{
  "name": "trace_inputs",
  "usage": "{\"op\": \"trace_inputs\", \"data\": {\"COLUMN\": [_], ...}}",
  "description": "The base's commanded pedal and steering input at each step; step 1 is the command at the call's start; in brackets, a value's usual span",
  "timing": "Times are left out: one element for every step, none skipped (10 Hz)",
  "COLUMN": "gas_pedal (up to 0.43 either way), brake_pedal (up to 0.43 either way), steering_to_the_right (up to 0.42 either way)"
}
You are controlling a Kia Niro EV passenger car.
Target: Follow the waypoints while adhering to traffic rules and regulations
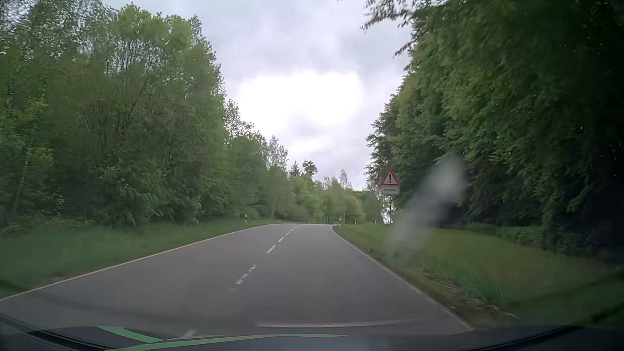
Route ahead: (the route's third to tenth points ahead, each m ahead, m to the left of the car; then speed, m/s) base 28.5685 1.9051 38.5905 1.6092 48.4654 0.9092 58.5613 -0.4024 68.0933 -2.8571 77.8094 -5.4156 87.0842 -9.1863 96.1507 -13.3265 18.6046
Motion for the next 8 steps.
{"op": "trace_inputs", "data": {"gas_pedal": [0.000,0.000,0.000,0.000,0.000,0.000,0.000,0.000], "brake_pedal": [0.085,0.104,0.110,0.116,0.116,0.116,0.116,0.116], "steering_to_the_right": [0.001,0.001,0.001,0.001,0.002,0.003,0.005,0.006]}}
